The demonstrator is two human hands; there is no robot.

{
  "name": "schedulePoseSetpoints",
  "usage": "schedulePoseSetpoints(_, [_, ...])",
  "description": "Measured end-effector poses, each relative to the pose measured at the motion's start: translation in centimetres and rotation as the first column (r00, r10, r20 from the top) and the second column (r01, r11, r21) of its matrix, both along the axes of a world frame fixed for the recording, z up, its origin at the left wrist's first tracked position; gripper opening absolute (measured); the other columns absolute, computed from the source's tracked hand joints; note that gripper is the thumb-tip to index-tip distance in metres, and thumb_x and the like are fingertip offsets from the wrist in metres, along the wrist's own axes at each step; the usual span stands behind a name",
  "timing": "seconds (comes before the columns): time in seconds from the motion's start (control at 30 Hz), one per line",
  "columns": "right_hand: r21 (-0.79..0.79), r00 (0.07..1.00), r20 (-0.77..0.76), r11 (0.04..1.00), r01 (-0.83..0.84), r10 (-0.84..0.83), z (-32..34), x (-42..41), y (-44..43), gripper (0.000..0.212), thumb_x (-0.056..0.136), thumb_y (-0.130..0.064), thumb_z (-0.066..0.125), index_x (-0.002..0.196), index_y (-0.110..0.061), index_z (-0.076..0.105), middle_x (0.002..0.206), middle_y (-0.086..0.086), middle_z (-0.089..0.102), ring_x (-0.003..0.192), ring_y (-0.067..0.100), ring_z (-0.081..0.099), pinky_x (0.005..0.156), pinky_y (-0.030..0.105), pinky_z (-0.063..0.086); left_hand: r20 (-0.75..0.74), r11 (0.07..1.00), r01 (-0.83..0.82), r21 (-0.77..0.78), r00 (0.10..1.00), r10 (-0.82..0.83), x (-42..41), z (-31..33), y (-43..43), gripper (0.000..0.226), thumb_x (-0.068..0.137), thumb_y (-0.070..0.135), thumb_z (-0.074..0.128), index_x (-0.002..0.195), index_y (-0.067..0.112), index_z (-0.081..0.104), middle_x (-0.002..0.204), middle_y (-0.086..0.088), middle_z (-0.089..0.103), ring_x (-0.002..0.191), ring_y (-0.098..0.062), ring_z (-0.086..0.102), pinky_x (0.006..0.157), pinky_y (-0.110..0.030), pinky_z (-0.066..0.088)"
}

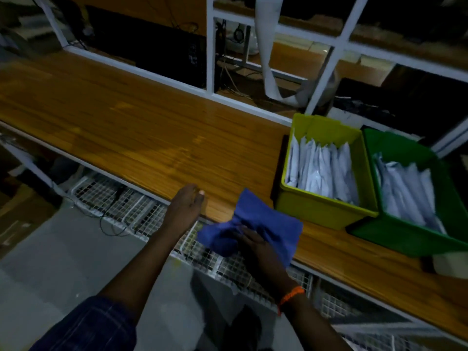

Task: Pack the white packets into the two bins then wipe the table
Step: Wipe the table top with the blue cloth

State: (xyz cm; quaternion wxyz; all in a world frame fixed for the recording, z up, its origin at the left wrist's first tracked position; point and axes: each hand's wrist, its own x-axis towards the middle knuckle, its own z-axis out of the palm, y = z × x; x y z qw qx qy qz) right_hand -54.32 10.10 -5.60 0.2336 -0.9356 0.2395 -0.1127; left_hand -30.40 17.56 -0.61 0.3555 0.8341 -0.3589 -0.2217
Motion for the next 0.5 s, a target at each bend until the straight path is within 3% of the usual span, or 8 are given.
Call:
schedulePoseSetpoints(0.07, [0.099, 0.993, 0.035, 0.989, 0.113, -0.117, 1.9, -3.9, -0.5, 0.03, 0.09, -0.018, 0.06, 0.118, -0.022, 0.07, 0.124, 0.002, 0.067, 0.108, 0.012, 0.067, 0.094, 0.02, 0.048, -0.008, 0.998, 0.034, -0.05, 0.999, -0.034, -1.3, 1.6, -1.1, 0.044, 0.102, 0.044, 0.045, 0.135, 0.018, 0.055, 0.138, -0.008, 0.053, 0.119, -0.025, 0.055, 0.092, -0.035, 0.047])
schedulePoseSetpoints(0.13, [0.124, 0.963, 0.099, 0.963, 0.238, -0.251, 4.3, -7.7, -1.6, 0.022, 0.09, -0.021, 0.063, 0.108, -0.032, 0.071, 0.099, -0.006, 0.073, 0.081, -0.01, 0.066, 0.067, 0.025, 0.054, -0.107, 0.989, 0.103, -0.109, 0.988, -0.115, -3.4, 3.7, -2.5, 0.041, 0.1, 0.048, 0.047, 0.13, 0.023, 0.059, 0.131, -0.003, 0.059, 0.113, -0.022, 0.059, 0.088, -0.04, 0.054])
schedulePoseSetpoints(0.17, [0.178, 0.944, 0.149, 0.947, 0.266, -0.294, 5.0, -9.5, -2.1, 0.022, 0.092, -0.026, 0.06, 0.111, -0.035, 0.069, 0.096, -0.01, 0.074, 0.079, -0.013, 0.064, 0.064, 0.028, 0.054, -0.155, 0.981, 0.145, -0.131, 0.974, -0.165, -4.8, 4.9, -3.4, 0.043, 0.1, 0.051, 0.046, 0.13, 0.024, 0.059, 0.129, -0.001, 0.06, 0.111, -0.02, 0.06, 0.087, -0.042, 0.055])
schedulePoseSetpoints(0.27, [0.36, 0.843, 0.241, 0.851, 0.383, -0.481, 7.3, -13.3, -4.0, 0.026, 0.095, -0.035, 0.055, 0.114, -0.027, 0.071, 0.103, -0.009, 0.075, 0.094, -0.009, 0.065, 0.078, 0.025, 0.054, -0.195, 0.971, 0.148, -0.187, 0.963, -0.185, -9.1, 7.8, -7.0, 0.054, 0.094, 0.065, 0.046, 0.127, 0.025, 0.059, 0.125, 0.001, 0.063, 0.102, -0.017, 0.065, 0.082, -0.038, 0.055])
schedulePoseSetpoints(0.37, [0.486, 0.777, 0.318, 0.797, 0.358, -0.543, 8.3, -15.2, -5.3, 0.022, 0.1, -0.027, 0.056, 0.112, -0.018, 0.071, 0.109, -0.003, 0.074, 0.104, 0.015, 0.069, 0.086, 0.041, 0.055, -0.261, 0.986, 0.07, -0.151, 0.959, -0.108, -12.6, 9.5, -10.6, 0.075, 0.087, 0.074, 0.049, 0.14, 0.02, 0.048, 0.13, 0.0, 0.059, 0.083, -0.012, 0.067, 0.065, -0.029, 0.056])
schedulePoseSetpoints(0.43, [0.531, 0.759, 0.328, 0.774, 0.345, -0.563, 8.6, -15.8, -5.5, 0.02, 0.101, -0.021, 0.055, 0.112, -0.017, 0.072, 0.11, -0.002, 0.074, 0.105, 0.018, 0.069, 0.087, 0.045, 0.055, -0.299, 0.993, 0.085, -0.082, 0.948, -0.106, -14.1, 9.5, -12.2, 0.074, 0.092, 0.059, 0.056, 0.148, 0.014, 0.038, 0.139, -0.007, 0.053, 0.068, -0.009, 0.064, 0.048, -0.016, 0.052])
schedulePoseSetpoints(0.5, [0.564, 0.721, 0.343, 0.746, 0.354, -0.602, 8.7, -15.9, -5.5, 0.02, 0.1, -0.017, 0.056, 0.109, -0.019, 0.073, 0.11, -0.004, 0.075, 0.106, 0.016, 0.069, 0.089, 0.04, 0.055, -0.347, 0.997, 0.031, -0.068, 0.936, -0.053, -14.8, 8.9, -13.1, 0.051, 0.1, 0.028, 0.054, 0.145, 0.007, 0.043, 0.141, -0.016, 0.052, 0.059, -0.006, 0.059, 0.038, -0.01, 0.043])
